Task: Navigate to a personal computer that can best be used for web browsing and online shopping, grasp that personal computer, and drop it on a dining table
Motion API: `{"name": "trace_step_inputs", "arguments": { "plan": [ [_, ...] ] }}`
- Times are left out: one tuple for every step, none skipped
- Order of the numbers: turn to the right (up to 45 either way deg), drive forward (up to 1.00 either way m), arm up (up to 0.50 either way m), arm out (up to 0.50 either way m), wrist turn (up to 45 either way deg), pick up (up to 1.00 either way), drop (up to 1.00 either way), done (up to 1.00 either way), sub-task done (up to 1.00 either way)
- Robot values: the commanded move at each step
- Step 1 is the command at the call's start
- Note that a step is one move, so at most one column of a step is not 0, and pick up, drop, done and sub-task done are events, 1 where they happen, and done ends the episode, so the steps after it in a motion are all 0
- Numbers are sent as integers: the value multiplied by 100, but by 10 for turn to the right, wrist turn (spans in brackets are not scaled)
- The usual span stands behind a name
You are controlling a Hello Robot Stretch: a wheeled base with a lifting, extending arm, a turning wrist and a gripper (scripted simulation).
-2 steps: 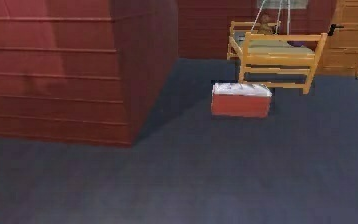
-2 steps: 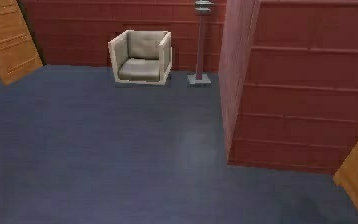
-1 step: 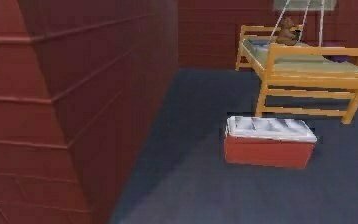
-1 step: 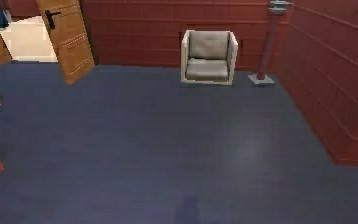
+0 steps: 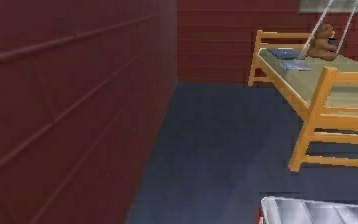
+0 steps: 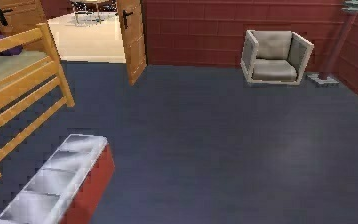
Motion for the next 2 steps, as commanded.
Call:
{"name": "trace_step_inputs", "arguments": {
  "plan": [
    [30,0,0,0,0,0,0,0,0],
    [0,35,0,0,0,0,0,0,0]
  ]
}}
